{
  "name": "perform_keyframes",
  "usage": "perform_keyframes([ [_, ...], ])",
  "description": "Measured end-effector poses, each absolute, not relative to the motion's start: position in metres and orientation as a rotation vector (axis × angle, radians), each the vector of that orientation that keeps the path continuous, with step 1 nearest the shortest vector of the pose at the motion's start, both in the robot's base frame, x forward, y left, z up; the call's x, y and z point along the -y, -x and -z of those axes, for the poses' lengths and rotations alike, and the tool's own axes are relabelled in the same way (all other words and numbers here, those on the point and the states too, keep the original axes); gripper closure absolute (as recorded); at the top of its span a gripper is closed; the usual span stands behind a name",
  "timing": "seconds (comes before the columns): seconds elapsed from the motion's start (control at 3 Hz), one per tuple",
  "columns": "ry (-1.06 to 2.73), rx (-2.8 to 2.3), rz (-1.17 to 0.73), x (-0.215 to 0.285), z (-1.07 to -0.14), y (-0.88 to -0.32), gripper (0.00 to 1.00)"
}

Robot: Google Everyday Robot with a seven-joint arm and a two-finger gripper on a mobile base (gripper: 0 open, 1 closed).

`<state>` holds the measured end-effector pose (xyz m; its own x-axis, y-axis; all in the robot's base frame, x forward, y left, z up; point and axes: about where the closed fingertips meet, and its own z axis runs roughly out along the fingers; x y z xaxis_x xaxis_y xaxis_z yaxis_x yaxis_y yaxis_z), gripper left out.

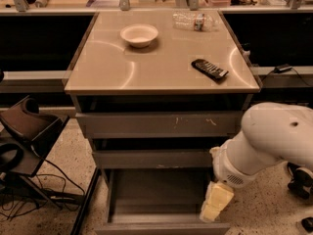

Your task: Close bottom drawer

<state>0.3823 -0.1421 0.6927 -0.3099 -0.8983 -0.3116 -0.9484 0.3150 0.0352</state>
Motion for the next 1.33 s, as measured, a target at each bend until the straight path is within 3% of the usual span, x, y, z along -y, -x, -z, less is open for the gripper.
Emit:
perform_keyframes([
  [0.33, 1.686, -2.418, -0.296, 0.125, -0.634, -0.392, 0.00],
  [1.0, 1.545, -2.519, -0.556, 0.113, -0.477, -0.403, 0.00],
  [1.33, 1.389, -2.581, -0.734, 0.130, -0.412, -0.380, 0.00],
])
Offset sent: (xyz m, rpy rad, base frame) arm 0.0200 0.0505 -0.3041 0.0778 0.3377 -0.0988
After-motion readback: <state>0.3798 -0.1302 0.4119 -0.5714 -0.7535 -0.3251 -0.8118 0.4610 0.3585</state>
